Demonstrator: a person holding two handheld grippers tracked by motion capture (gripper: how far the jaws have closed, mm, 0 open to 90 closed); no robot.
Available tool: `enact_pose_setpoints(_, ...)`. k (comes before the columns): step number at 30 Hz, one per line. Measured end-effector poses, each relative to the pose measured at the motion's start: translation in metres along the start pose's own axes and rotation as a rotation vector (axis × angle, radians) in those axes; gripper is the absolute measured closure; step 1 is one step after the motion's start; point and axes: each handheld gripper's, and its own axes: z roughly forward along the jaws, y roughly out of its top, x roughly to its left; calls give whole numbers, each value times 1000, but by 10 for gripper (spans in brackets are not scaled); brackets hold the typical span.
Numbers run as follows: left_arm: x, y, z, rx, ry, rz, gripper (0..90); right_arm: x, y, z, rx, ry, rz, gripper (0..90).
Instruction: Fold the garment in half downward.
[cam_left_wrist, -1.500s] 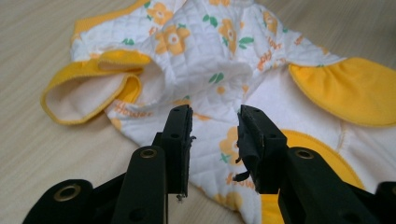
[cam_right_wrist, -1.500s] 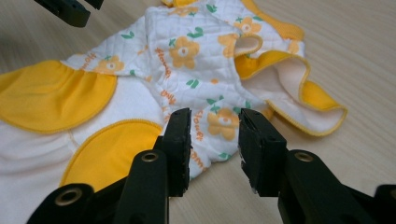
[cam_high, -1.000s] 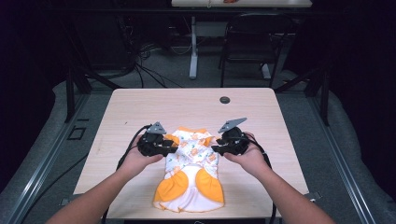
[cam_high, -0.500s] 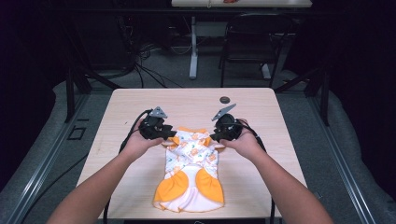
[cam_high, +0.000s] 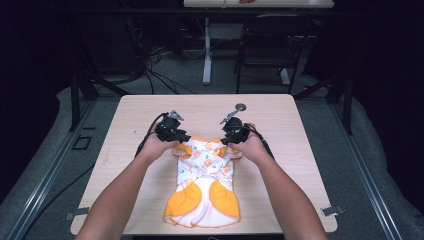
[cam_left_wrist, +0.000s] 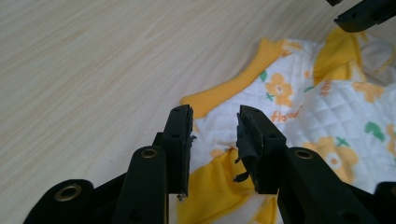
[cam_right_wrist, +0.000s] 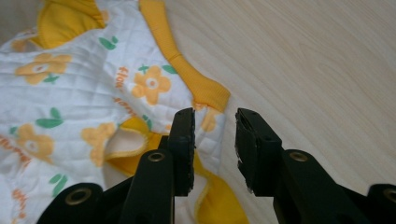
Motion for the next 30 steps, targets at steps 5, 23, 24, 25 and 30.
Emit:
enact_pose_setpoints(5,5,-3,8,11,22,-16,632,-4,-1,13,17,-12,26,653)
enact_pose_setpoints(23,4,-21,30,22,14,-35,573,-1,-8,34,80,20,36,543)
enact_pose_setpoints(24,4,-21,31,21,14,-36,573,-1,-9,35,77,19,42,542)
enact_pose_setpoints(25,3,-22,31,22,16,-35,573,-2,-9,36,73,18,41,542)
enact_pose_setpoints(30,2,-28,35,20,16,-32,587,-5,-12,37,72,34,80,550)
